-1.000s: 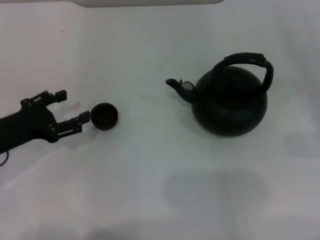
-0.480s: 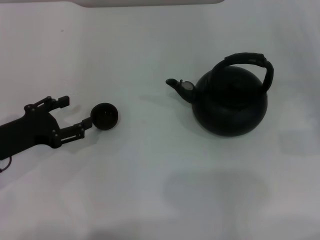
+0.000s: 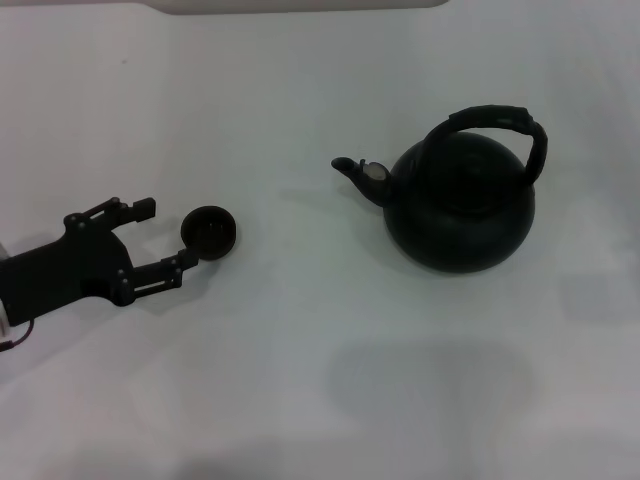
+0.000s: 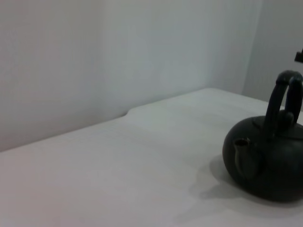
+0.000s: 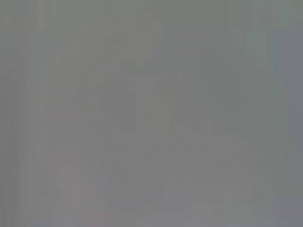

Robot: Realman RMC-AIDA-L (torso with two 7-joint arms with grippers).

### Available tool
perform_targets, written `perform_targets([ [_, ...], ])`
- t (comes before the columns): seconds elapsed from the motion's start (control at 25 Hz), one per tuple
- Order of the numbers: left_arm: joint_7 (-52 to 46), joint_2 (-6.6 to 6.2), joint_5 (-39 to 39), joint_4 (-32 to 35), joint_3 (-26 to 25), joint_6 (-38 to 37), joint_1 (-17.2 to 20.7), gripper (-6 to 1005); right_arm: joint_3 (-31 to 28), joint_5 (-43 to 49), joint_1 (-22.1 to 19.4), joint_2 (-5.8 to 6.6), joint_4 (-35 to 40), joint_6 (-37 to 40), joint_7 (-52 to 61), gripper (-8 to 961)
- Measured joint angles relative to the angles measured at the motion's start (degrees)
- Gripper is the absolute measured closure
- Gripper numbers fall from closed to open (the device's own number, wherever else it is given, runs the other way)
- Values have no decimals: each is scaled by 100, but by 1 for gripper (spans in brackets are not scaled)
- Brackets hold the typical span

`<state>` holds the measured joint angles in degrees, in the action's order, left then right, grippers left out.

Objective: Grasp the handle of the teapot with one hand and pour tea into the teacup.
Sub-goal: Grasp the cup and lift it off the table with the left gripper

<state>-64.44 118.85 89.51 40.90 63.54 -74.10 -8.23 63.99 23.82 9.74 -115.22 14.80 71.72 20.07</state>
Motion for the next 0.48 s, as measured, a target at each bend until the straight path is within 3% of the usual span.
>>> perform_targets([
  [0.48, -47, -11, -62, -324, -40, 133, -148, 128, 155, 0, 70, 10, -20, 9, -13, 203],
])
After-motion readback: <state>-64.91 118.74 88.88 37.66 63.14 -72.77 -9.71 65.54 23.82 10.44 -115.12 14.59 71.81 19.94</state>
